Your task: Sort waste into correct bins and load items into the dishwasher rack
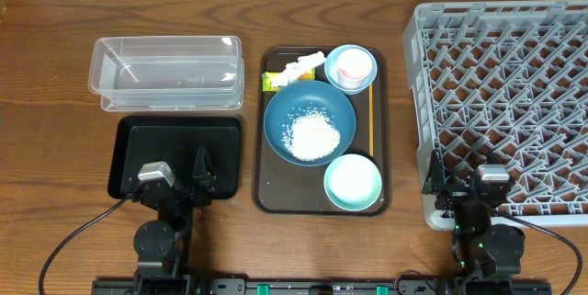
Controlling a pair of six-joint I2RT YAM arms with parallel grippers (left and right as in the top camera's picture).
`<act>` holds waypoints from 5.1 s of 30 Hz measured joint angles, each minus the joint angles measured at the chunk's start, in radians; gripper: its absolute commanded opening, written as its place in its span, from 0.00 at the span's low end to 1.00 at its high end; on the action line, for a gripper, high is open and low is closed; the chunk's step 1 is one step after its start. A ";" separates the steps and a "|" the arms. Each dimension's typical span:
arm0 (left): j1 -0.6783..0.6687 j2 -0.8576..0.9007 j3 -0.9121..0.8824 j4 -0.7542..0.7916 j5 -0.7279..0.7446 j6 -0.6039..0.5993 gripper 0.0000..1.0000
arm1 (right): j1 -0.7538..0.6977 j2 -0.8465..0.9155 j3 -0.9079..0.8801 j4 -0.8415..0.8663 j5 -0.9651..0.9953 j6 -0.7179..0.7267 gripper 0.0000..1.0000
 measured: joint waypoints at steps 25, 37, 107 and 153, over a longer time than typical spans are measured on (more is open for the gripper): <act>0.001 0.033 0.097 0.130 0.837 -0.710 0.93 | 0.000 0.000 0.000 0.000 0.000 0.000 0.99; -0.001 0.628 0.915 -0.740 0.707 -0.270 0.93 | 0.000 0.001 0.000 0.001 0.000 0.000 0.99; -0.882 2.029 1.405 -0.463 -0.250 -0.091 0.45 | 0.000 0.001 0.000 0.000 0.000 0.000 0.99; -0.882 1.991 1.405 -0.523 -0.263 -0.091 0.06 | 0.000 0.001 0.000 0.000 0.000 0.000 0.99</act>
